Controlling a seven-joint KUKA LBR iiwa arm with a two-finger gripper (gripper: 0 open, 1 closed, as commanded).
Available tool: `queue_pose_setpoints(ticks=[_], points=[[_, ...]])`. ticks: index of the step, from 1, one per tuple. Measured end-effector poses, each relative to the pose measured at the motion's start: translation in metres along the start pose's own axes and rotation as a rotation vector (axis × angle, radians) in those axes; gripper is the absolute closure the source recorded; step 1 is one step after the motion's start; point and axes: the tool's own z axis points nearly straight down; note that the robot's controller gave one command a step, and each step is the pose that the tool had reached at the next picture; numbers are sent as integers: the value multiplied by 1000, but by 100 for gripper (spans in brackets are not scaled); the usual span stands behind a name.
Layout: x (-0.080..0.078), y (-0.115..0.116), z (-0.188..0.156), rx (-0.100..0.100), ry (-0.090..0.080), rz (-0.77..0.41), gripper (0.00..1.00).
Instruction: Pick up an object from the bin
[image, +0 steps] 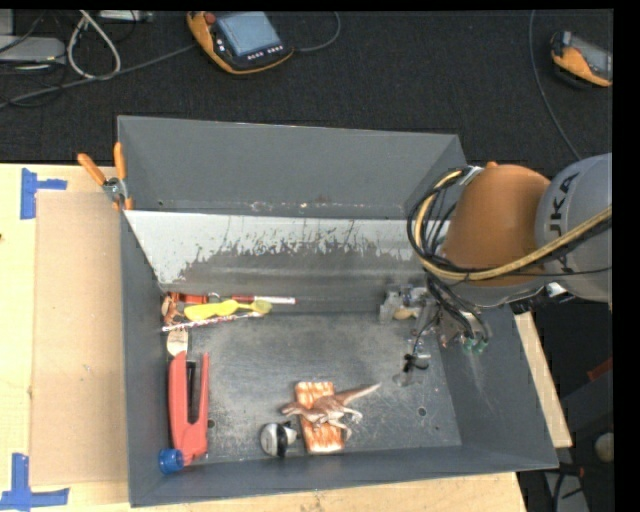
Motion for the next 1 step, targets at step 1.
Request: queue_pose_setpoints(ticks=[1], points=[[24, 19, 40, 1, -4, -125, 0]])
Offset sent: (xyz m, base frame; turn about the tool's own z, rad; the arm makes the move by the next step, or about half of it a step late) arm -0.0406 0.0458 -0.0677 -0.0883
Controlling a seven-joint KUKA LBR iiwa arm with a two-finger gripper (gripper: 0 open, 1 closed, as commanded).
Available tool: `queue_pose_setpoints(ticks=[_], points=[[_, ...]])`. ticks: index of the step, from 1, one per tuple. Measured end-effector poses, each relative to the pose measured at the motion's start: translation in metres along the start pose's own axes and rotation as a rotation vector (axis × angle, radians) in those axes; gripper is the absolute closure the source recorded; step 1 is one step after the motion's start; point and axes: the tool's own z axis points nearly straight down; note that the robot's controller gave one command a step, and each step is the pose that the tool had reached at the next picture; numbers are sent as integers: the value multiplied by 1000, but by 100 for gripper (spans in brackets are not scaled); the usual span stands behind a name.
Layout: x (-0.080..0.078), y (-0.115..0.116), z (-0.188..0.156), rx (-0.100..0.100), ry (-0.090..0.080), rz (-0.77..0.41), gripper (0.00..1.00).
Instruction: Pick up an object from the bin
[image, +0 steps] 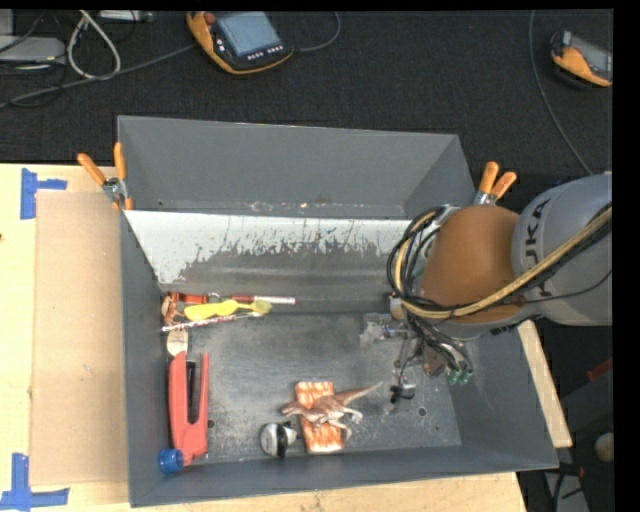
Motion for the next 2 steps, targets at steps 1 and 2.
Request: queue_pose_setpoints(ticks=[1, 2], points=[[12, 24, 25, -1, 4, 26, 0], [48, 103, 18, -5, 10, -165, 100]])
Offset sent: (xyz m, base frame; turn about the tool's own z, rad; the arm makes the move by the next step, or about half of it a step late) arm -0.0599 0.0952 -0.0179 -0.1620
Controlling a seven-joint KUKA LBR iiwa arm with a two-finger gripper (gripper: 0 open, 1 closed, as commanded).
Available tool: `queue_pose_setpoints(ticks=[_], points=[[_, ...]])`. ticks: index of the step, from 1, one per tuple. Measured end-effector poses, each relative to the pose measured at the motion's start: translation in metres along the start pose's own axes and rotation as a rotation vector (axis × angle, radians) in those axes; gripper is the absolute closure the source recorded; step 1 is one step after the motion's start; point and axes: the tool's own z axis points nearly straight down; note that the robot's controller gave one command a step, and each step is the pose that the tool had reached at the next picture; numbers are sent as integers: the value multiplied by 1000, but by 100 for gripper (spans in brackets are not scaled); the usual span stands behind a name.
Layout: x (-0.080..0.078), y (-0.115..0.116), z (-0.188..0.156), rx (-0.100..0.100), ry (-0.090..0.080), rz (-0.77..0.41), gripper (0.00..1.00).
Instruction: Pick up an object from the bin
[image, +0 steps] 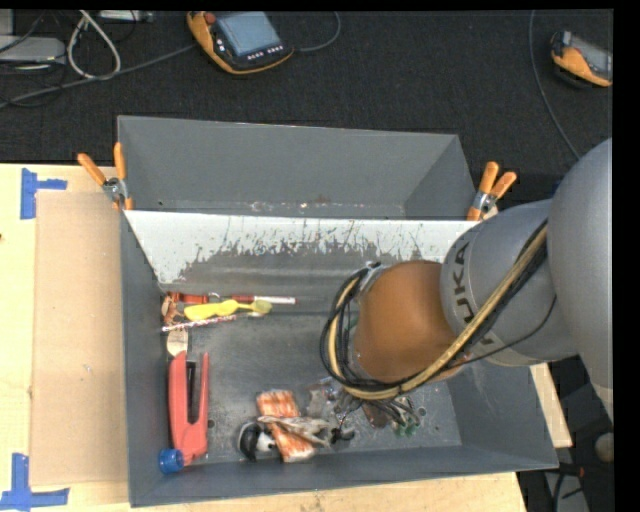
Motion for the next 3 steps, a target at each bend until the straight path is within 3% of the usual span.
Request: queue_pose_setpoints(ticks=[1, 3], points=[[0, 0, 0, 0, 0, -1, 100], [2, -4, -155, -4, 11, -156, 100]])
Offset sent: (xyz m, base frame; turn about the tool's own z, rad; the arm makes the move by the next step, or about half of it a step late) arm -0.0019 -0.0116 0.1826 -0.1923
